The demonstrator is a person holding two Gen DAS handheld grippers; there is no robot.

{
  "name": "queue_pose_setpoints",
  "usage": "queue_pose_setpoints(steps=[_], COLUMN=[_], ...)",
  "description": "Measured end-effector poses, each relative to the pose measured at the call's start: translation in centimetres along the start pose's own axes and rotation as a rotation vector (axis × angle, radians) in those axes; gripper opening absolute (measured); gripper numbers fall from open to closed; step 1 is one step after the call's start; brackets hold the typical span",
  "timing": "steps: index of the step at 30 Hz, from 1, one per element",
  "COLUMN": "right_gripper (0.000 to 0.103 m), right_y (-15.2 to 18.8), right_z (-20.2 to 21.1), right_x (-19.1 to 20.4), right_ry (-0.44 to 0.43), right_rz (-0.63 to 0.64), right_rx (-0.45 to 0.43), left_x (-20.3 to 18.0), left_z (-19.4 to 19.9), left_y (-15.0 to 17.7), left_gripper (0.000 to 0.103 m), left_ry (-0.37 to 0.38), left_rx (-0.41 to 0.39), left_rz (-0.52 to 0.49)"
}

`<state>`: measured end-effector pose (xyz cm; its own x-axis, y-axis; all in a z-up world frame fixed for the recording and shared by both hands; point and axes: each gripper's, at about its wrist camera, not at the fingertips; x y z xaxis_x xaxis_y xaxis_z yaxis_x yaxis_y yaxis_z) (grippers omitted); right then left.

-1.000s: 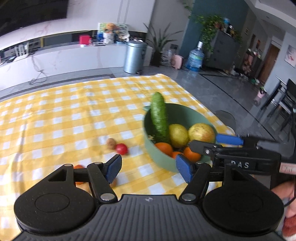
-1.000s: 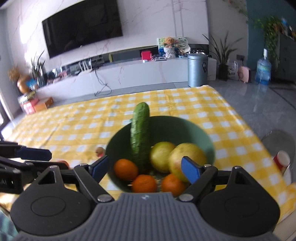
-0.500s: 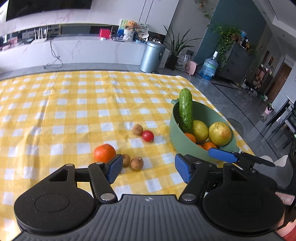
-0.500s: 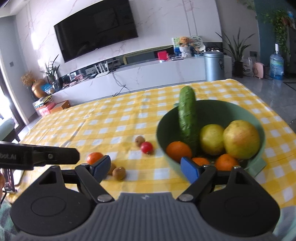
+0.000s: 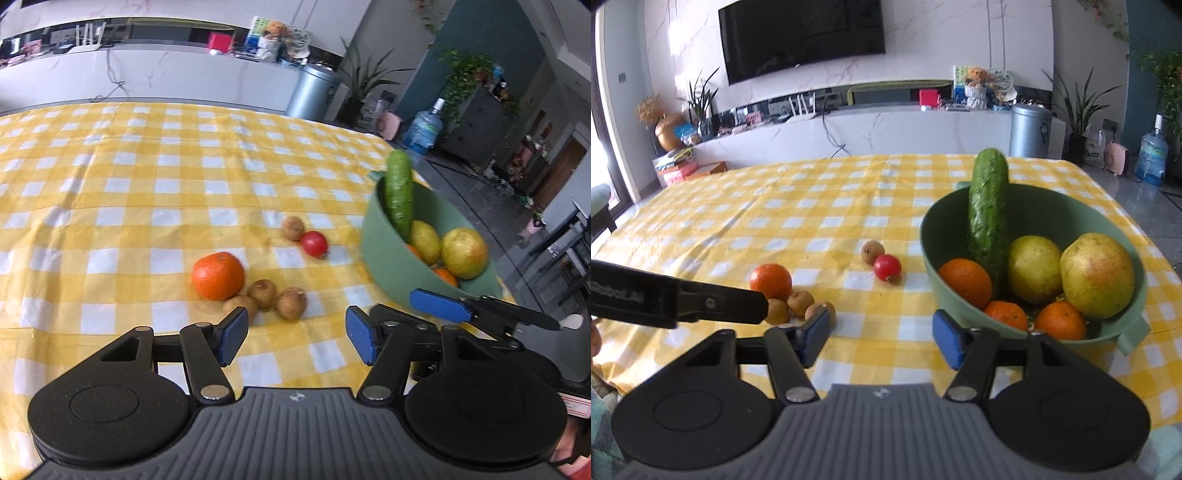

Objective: Organize fruits
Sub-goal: 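Move both open tools back over the small brown kiwis on the cloth, then close the left tool on a brown kiwi while the right tool grasps another kiwi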

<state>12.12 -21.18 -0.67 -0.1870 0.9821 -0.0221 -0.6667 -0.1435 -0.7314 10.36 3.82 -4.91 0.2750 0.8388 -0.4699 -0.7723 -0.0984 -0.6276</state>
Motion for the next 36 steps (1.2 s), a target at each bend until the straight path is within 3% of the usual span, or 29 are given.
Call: queue_pose_setpoints(steps=[7, 11, 19, 24, 28, 36], right_gripper=[0.048, 0.04, 0.04, 0.04, 0.04, 0.04], right_y=[0.1, 0.0, 0.0, -0.1, -0.2, -0.6], right_z=[-1.5, -2.2, -3.2, -3.7, -4.0, -4.8], right_x=[0.6, 1.1, 2.3, 3.3, 4.3, 4.7], right_ry=[-0.017, -0.042, -0.074, -0.095, -0.116, -0.121], right_rz=[0.027, 0.041, 0.091, 0.124, 0.162, 0.152], right_rx=[0.045, 0.068, 0.106, 0.112, 0.107, 0.104], left_x=[1.4, 1.7, 3.0, 3.3, 3.4, 3.4], left_z=[-1.2, -2.0, -3.0, -3.7, -3.7, -2.6], left_y=[0.5, 0.6, 0.3, 0.3, 0.3, 0.6], left_gripper=[0.068, 0.064, 0.044, 0.041, 0.03, 0.03], left_ry=[-0.072, -0.102, -0.11, -0.111, -0.101, -0.139], left_rx=[0.042, 0.057, 0.025, 0.025, 0.022, 0.024], left_rz=[0.0, -0.008, 0.045, 0.055, 0.059, 0.069])
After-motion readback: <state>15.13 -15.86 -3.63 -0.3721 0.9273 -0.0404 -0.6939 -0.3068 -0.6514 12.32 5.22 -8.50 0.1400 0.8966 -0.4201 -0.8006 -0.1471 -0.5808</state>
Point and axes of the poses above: each gripper's, at about its wrist camera, not at the fingertips, and z roughly against the way its jaws point, x to its left, y to its underside, and after that the axes turned 12 degrees about y, right-handed
